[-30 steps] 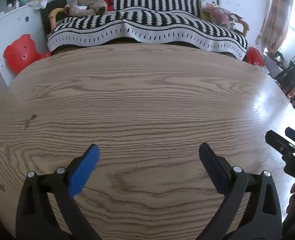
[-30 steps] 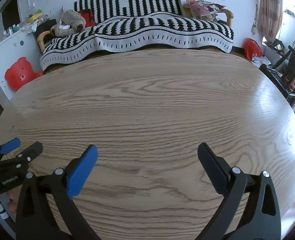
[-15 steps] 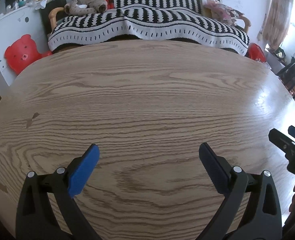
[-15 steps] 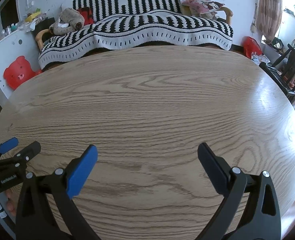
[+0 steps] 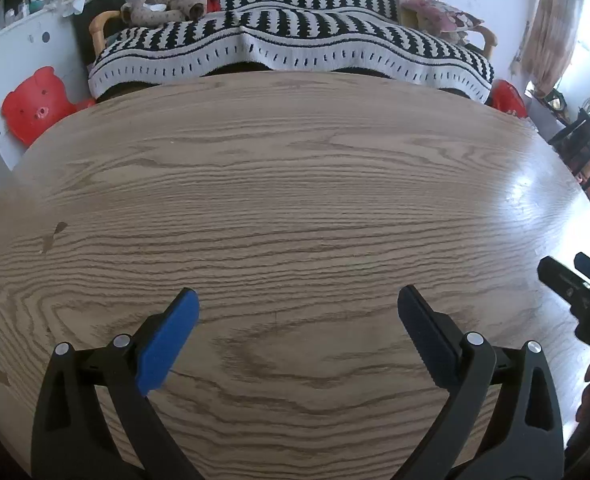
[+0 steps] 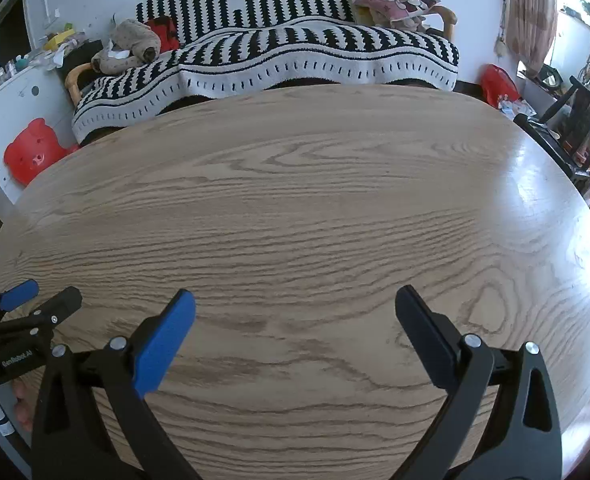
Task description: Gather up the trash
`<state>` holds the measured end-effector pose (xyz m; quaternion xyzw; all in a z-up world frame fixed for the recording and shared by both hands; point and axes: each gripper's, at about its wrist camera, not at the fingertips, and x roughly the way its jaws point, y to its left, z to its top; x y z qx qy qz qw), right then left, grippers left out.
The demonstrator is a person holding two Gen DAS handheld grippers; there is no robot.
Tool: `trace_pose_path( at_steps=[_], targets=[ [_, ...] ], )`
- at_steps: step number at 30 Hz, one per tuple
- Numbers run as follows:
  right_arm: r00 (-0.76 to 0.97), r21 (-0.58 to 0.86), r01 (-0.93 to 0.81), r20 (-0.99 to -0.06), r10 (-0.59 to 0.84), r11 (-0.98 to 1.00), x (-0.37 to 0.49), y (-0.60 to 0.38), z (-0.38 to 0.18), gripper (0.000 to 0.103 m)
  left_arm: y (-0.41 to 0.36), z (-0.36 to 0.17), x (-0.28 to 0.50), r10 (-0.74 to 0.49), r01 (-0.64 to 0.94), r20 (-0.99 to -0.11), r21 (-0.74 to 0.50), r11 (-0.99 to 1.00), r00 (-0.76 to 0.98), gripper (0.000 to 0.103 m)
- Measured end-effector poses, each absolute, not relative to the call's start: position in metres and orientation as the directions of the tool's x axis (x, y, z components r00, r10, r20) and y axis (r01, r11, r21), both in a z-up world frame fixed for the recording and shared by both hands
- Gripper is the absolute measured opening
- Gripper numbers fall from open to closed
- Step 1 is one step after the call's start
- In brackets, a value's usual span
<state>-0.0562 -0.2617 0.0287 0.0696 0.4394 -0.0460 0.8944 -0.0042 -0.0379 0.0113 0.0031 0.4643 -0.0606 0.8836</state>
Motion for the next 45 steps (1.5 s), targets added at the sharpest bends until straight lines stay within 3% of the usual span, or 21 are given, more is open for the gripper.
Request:
trace_pose_path(
  at_steps=[20, 25, 37, 41, 45],
  targets=[
    [0.605, 0.053, 0.138, -0.795, -0.042, 0.989, -0.056, -0.261, 0.033, 0.097, -0.043, 0.014, -0.005, -0.131, 0.129, -0.826, -0.072, 0.989, 0.548, 0.097],
    [0.603, 0.036, 0.132, -0.796, -0.051, 0.991, -0.057, -0.258, 0.037, 0.097, -0.038, 0.023, -0.005, -0.083, 0.072, -0.808, -0.051, 0.996, 0.583, 0.097],
    [0.598, 0.030, 0.134, -0.800, -0.057, 0.990, -0.061, -0.256, 0.039, 0.097, -0.027, 0.020, -0.005, -0.112, 0.052, -0.817, -0.100, 0.994, 0.566, 0.097],
    [0.594, 0.030, 0.127, -0.803, -0.052, 0.991, -0.059, -0.254, 0.036, 0.097, -0.028, 0.022, -0.010, -0.049, 0.019, -0.804, -0.047, 0.999, 0.593, 0.097],
    [0.593, 0.032, 0.126, -0.803, -0.049, 0.991, -0.059, -0.254, 0.034, 0.097, -0.031, 0.023, -0.012, -0.085, 0.054, -0.800, -0.065, 0.996, 0.594, 0.097]
  ],
)
